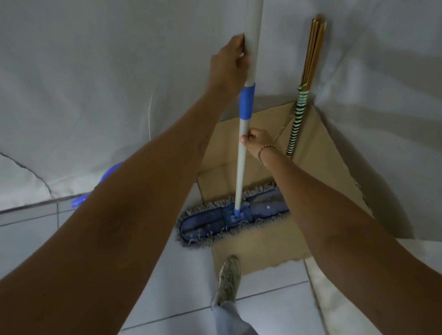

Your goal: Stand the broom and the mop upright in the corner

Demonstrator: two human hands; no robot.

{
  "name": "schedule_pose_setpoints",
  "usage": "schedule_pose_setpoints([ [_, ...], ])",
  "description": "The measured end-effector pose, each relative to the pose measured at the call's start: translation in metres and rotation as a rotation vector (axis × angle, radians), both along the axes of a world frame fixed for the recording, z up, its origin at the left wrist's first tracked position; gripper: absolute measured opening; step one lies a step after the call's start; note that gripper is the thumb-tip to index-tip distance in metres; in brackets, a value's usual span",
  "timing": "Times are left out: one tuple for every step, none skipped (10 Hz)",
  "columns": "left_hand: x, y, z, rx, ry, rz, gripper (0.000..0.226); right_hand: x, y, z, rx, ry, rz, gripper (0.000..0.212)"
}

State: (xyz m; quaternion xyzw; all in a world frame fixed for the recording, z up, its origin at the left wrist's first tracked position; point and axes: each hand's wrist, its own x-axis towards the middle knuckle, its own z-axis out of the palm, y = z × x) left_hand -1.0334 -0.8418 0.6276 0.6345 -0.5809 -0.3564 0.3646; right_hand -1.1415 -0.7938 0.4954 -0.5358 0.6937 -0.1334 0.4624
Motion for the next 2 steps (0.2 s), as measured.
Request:
schedule_pose_setpoints([
  [0.007, 0.050, -0.033, 0.145, -0.086, -0.103, 0.042, -0.009, 0.014, 0.007, -0.031, 0.144, 0.136, 0.026],
  [0.026, 0.092, -0.073, 0.285, -0.277, -0.174, 0.047, -0.022, 0.035, -0.007, 0.035, 0.255, 0.243, 0.029],
])
